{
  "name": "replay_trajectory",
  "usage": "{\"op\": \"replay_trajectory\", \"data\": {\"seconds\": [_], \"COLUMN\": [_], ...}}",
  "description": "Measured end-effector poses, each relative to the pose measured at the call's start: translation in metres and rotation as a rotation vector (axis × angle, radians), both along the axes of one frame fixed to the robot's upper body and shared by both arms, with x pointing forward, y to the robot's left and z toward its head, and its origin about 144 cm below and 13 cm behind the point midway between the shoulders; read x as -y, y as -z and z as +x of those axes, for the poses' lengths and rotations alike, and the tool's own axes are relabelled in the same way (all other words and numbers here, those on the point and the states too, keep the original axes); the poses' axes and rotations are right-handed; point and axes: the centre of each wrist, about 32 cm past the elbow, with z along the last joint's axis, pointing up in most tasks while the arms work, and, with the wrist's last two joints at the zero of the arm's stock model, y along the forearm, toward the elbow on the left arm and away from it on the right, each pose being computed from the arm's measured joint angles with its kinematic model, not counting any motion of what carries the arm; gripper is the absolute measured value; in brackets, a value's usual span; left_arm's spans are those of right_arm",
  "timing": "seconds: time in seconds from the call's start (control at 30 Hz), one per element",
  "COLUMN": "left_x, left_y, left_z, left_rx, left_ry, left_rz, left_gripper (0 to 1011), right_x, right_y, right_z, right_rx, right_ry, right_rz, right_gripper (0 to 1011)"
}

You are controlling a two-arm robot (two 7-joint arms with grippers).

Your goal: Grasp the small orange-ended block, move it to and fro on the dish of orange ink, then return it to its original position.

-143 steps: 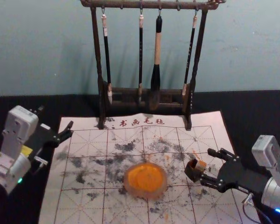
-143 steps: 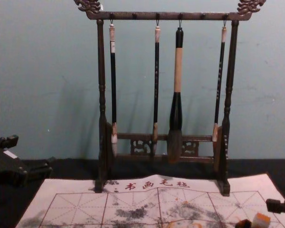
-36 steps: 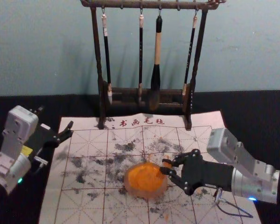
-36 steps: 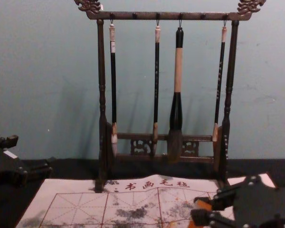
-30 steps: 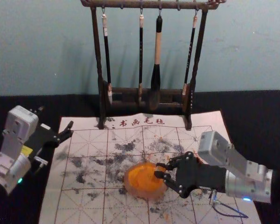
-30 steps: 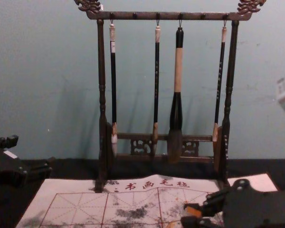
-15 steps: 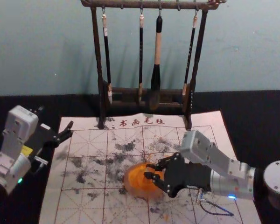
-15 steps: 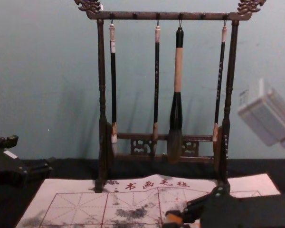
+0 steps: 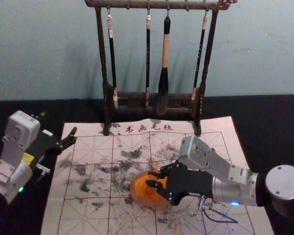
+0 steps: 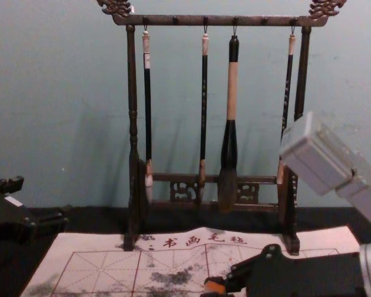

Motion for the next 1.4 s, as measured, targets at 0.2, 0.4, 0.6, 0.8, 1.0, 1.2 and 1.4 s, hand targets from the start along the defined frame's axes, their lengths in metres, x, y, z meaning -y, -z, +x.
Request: {"op": "replay_trajectory", "data": {"seconds": [0.2, 0.4, 0.6, 0.8, 1.0, 1.2, 1.4], "left_x": [0.000, 0.000, 0.000, 0.000, 0.000, 0.000, 0.000], "left_y": [0.000, 0.000, 0.000, 0.000, 0.000, 0.000, 0.000], "left_z": [0.000, 0.000, 0.000, 0.000, 0.000, 0.000, 0.000], "left_rx": [0.000, 0.000, 0.000, 0.000, 0.000, 0.000, 0.000], "left_ry": [0.000, 0.000, 0.000, 0.000, 0.000, 0.000, 0.000], "left_rz": [0.000, 0.000, 0.000, 0.000, 0.000, 0.000, 0.000], "left_gripper": [1001, 1001, 1001, 1001, 1001, 1001, 1001], "right_x": [-0.001, 0.001, 0.005, 0.010, 0.017, 0.020, 0.021], "right_y": [0.000, 0.000, -0.001, -0.002, -0.005, -0.007, -0.006], "right_z": [0.004, 0.007, 0.008, 0.007, 0.001, -0.003, -0.007], "right_rx": [0.004, 0.006, 0.008, 0.009, 0.007, 0.001, -0.011], "right_ry": [0.011, 0.036, 0.054, 0.066, 0.063, 0.046, 0.024], "right_rz": [-0.007, -0.010, -0.014, -0.020, -0.024, -0.021, -0.020], "right_gripper": [111, 111, 111, 111, 111, 111, 111]}}
